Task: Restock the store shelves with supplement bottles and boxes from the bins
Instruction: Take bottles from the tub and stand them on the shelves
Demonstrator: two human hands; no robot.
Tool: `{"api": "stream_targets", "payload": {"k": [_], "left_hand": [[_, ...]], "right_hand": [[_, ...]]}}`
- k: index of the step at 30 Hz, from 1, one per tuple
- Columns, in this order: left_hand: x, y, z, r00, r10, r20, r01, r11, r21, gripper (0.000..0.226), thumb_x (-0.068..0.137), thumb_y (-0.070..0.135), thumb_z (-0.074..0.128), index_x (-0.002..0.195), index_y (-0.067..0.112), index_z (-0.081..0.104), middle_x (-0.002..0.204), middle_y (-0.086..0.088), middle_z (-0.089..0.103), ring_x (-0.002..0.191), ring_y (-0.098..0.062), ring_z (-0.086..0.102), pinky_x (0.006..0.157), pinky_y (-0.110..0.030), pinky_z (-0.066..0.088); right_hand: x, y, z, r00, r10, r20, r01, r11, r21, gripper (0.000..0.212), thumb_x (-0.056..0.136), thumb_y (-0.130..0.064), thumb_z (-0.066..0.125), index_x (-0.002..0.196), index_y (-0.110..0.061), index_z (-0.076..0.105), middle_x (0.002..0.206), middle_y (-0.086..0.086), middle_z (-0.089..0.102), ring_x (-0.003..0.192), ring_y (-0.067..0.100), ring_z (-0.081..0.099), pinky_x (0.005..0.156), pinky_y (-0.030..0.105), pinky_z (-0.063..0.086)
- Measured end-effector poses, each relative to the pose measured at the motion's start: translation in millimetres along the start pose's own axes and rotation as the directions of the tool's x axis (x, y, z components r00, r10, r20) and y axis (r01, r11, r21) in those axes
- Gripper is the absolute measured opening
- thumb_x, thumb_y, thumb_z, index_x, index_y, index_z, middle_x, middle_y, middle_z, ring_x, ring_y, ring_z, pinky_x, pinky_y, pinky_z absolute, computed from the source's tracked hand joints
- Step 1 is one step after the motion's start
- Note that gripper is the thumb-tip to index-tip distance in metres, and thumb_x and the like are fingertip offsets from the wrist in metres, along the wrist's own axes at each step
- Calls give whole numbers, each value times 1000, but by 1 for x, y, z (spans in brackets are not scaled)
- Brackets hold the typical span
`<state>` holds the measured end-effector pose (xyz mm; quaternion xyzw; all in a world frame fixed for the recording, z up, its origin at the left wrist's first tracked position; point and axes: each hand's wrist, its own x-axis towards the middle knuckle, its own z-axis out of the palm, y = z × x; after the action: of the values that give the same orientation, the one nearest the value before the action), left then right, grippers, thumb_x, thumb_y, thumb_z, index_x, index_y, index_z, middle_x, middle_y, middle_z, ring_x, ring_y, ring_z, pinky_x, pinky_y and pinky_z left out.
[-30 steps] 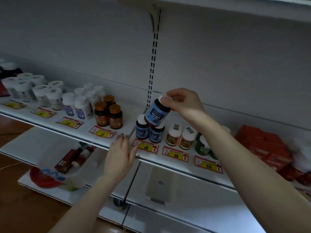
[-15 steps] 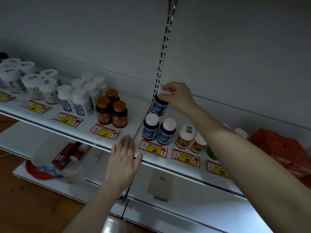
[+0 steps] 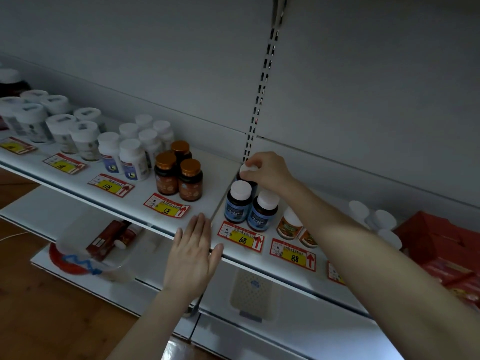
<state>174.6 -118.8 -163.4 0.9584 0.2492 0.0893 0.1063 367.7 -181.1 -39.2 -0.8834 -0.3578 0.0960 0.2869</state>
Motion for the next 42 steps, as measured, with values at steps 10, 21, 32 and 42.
{"api": "stream_targets", "payload": {"k": [10, 21, 32, 42], "left_hand": [[-2, -2, 3, 1000, 28, 7, -28, 999, -29, 75, 94, 54, 9, 132, 3, 49, 138, -13, 48, 130, -26, 42, 104, -44, 24], [-27, -34, -57, 928, 163, -334, -201, 976, -85, 45, 94, 34, 36, 101, 6, 71, 104, -10, 70, 100, -27, 65, 92, -50, 47], [-88, -216, -106, 940, 79, -332, -88, 996, -14, 39, 91, 32, 42, 99, 7, 71, 95, -6, 71, 89, -22, 66, 86, -32, 49], [-118, -358, -85, 971, 72, -228, -66, 997, 32, 57, 98, 38, 24, 96, 7, 72, 90, -7, 72, 86, -22, 68, 87, -28, 44]], "right_hand": [[-5, 2, -2, 999, -34, 3, 34, 999, -35, 30, 91, -26, 54, 112, -6, 64, 118, 7, 62, 107, 19, 55, 77, 21, 36], [3, -84, 29, 905, -385, -180, 394, 919, 14, 23, 93, -16, 50, 100, -1, 67, 102, 12, 68, 95, 22, 61, 83, 27, 43], [4, -249, 164, 876, -467, -121, 473, 881, 29, 23, 90, -20, 54, 100, -6, 69, 103, 13, 69, 100, 26, 59, 81, 28, 39], [-5, -300, 294, 898, -418, 135, 416, 908, 47, 26, 91, -20, 54, 109, -5, 66, 115, 8, 66, 110, 20, 57, 86, 18, 34]]}}
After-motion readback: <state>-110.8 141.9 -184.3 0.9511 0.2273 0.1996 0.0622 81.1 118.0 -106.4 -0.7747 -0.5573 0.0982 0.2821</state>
